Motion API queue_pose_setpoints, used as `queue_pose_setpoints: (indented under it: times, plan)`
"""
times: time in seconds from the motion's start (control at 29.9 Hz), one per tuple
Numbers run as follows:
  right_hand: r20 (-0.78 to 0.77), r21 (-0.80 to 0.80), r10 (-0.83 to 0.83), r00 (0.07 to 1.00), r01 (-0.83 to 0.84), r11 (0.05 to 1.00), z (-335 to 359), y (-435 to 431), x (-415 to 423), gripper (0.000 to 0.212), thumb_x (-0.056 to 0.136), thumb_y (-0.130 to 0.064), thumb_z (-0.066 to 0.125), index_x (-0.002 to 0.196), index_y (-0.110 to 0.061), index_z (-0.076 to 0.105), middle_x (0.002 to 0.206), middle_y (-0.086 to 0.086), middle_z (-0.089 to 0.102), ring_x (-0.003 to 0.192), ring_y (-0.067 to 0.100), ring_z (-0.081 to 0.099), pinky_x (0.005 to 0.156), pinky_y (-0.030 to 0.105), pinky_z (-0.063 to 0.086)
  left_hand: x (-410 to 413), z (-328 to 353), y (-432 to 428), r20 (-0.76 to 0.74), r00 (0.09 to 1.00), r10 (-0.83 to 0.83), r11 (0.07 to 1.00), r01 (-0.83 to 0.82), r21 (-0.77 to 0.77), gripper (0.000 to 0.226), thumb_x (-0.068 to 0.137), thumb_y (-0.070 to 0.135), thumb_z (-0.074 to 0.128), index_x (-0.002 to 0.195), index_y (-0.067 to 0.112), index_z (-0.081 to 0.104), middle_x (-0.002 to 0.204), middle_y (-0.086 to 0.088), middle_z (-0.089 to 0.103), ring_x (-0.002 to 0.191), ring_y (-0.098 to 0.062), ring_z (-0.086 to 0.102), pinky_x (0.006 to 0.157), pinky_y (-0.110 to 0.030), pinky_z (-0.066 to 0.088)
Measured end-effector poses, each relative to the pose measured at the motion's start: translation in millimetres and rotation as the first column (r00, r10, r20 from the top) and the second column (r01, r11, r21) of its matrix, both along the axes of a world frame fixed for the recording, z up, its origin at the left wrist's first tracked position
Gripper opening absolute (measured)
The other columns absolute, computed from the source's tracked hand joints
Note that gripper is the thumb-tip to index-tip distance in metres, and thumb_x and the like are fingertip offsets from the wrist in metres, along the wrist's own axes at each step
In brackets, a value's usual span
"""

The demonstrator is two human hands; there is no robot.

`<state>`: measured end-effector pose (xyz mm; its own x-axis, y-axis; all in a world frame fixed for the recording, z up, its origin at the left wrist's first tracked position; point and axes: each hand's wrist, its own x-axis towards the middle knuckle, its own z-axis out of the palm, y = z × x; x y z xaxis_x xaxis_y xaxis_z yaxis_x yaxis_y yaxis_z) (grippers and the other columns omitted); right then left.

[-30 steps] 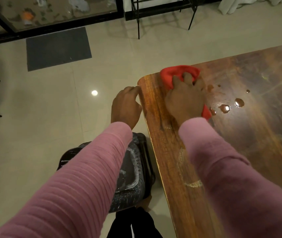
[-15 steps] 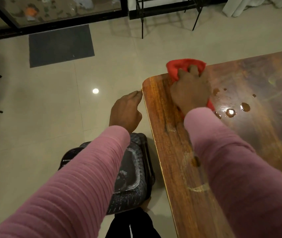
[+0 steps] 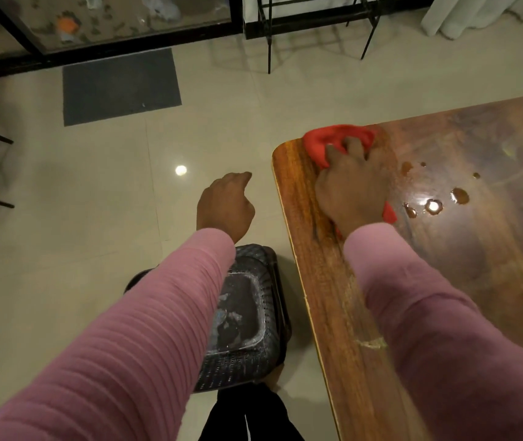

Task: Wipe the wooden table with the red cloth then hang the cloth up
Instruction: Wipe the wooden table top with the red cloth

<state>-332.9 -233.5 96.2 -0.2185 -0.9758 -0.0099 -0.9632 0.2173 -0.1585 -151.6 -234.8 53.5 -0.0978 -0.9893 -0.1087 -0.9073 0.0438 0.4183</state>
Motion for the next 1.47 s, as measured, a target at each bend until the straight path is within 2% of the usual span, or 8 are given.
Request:
queue_pose_setpoints:
  times: [0.13, 0.23, 0.47, 0.7, 0.84, 0.94, 1.17, 1.47]
  plan:
    - [0.027, -0.046, 0.296, 0.955, -0.294, 0.955, -5, 40, 24, 0.041, 0.089, -0.025, 0.048, 0.129, -0.021, 0.056, 0.140, 0.006, 0.045, 0.112, 0.036, 0.043, 0.093, 0.045, 0.037, -10, 3, -5, -0.046, 0.999, -0.025, 1.000, 0.024, -0.020, 0.058, 0.086, -0.002, 0.044, 0.140, 0.018, 0.047, 0.137, -0.007, 0.055, 0.119, -0.030, 0.053, 0.094, -0.038, 0.043]
    - [0.024, -0.045, 0.370, 0.929, -0.369, 0.928, -8, 66, 16, 0.041, 0.090, -0.026, 0.052, 0.131, -0.022, 0.056, 0.141, 0.004, 0.045, 0.112, 0.034, 0.043, 0.092, 0.045, 0.040, -18, 5, -4, -0.060, 0.995, -0.082, 0.996, 0.080, -0.030, 0.059, 0.087, -0.001, 0.047, 0.143, 0.019, 0.044, 0.136, -0.007, 0.055, 0.118, -0.029, 0.054, 0.092, -0.037, 0.043]
    - [0.043, -0.009, -0.038, 0.998, 0.038, 0.999, -2, 63, -12, 0.043, 0.089, -0.022, 0.048, 0.131, -0.020, 0.055, 0.142, 0.006, 0.041, 0.117, 0.037, 0.039, 0.097, 0.047, 0.038, -24, 5, 4, -0.001, 0.994, -0.113, 0.993, 0.113, -0.025, 0.064, 0.088, -0.006, 0.041, 0.148, 0.016, 0.033, 0.142, -0.009, 0.049, 0.115, -0.030, 0.055, 0.093, -0.039, 0.045]
    - [0.118, -0.002, 0.298, 0.947, -0.300, 0.954, -3, 121, 20, 0.043, 0.088, -0.028, 0.051, 0.131, -0.024, 0.056, 0.142, 0.001, 0.044, 0.113, 0.028, 0.041, 0.093, 0.042, 0.041, -22, 3, 8, 0.025, 0.988, -0.154, 0.988, 0.154, 0.012, 0.070, 0.087, -0.003, 0.046, 0.151, 0.018, 0.026, 0.142, -0.008, 0.046, 0.110, -0.031, 0.055, 0.085, -0.040, 0.046]
    - [0.081, 0.035, 0.079, 0.994, -0.082, 0.996, -3, 111, -24, 0.045, 0.091, -0.028, 0.047, 0.136, -0.024, 0.052, 0.146, 0.003, 0.039, 0.125, 0.034, 0.036, 0.103, 0.048, 0.037, -25, 12, 1, -0.085, 0.996, -0.021, 0.988, 0.007, -0.152, 0.049, 0.099, 0.009, 0.038, 0.147, 0.019, 0.034, 0.142, -0.009, 0.048, 0.119, -0.030, 0.053, 0.097, -0.043, 0.045]
    - [0.049, 0.041, -0.086, 0.995, 0.084, 0.996, -2, 103, -21, 0.047, 0.091, -0.026, 0.047, 0.137, -0.022, 0.050, 0.147, 0.006, 0.036, 0.128, 0.038, 0.032, 0.105, 0.051, 0.033, -44, 20, -14, -0.127, 0.990, -0.054, 0.972, 0.023, -0.233, 0.044, 0.102, 0.022, 0.036, 0.145, 0.014, 0.036, 0.148, -0.009, 0.041, 0.135, -0.027, 0.039, 0.109, -0.040, 0.033]
    - [0.059, 0.030, 0.204, 0.977, -0.206, 0.978, -4, 155, 19, 0.048, 0.082, -0.033, 0.049, 0.128, -0.021, 0.058, 0.138, 0.006, 0.049, 0.110, 0.030, 0.044, 0.090, 0.043, 0.040, -82, 18, -36, 0.030, 0.981, -0.192, 0.969, 0.195, -0.149, 0.047, 0.104, 0.033, 0.027, 0.148, 0.017, 0.030, 0.157, -0.008, 0.027, 0.146, -0.028, 0.015, 0.119, -0.045, 0.011]
    - [0.078, 0.013, -0.118, 0.990, 0.117, 0.993, -3, 130, -28, 0.047, 0.089, -0.026, 0.050, 0.136, -0.018, 0.053, 0.145, 0.009, 0.041, 0.125, 0.038, 0.036, 0.101, 0.049, 0.039, -90, -3, -24, 0.093, 0.974, -0.207, 0.953, 0.222, -0.208, 0.045, 0.103, 0.030, 0.024, 0.143, 0.016, 0.037, 0.155, -0.010, 0.030, 0.145, -0.030, 0.019, 0.120, -0.045, 0.009]
